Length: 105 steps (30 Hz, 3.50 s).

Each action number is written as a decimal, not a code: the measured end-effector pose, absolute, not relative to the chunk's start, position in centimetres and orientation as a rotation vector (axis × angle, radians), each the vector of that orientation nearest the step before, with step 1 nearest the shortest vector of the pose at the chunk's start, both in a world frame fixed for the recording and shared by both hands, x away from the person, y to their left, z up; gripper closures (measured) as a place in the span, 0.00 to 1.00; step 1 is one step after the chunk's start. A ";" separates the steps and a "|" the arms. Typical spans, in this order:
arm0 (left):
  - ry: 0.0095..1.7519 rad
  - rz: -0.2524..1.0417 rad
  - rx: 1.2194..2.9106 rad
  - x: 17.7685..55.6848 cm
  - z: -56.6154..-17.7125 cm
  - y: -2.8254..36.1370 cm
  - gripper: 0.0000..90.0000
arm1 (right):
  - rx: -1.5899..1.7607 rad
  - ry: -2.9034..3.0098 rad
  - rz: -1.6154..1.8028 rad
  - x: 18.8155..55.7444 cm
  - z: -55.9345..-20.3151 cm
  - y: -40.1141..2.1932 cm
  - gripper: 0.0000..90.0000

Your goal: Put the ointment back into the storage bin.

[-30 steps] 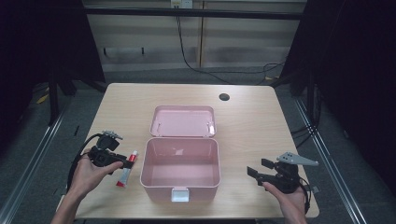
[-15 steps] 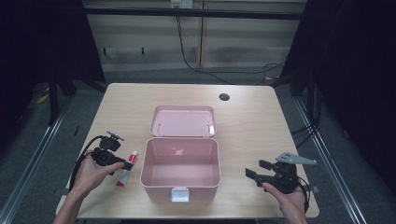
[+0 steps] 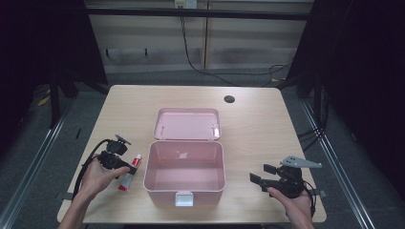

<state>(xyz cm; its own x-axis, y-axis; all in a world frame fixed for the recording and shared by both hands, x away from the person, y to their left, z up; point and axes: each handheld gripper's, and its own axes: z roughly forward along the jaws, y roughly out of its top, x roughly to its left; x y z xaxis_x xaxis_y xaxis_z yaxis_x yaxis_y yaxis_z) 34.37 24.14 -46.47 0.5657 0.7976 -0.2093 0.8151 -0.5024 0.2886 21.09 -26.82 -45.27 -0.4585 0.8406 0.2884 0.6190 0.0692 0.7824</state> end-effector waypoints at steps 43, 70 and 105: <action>1.220 -0.140 2.469 34.7 -46.6 25.2 0.79 | 1.483 2.118 1.351 21.1 -45.3 -26.8 0.28; 1.218 -0.154 2.288 33.1 -42.8 27.8 0.79 | 1.474 2.125 1.355 21.1 -45.3 -26.7 0.28; 1.008 -0.184 2.319 31.3 -37.6 26.5 0.79 | 1.484 2.125 1.364 21.1 -45.3 -26.8 0.28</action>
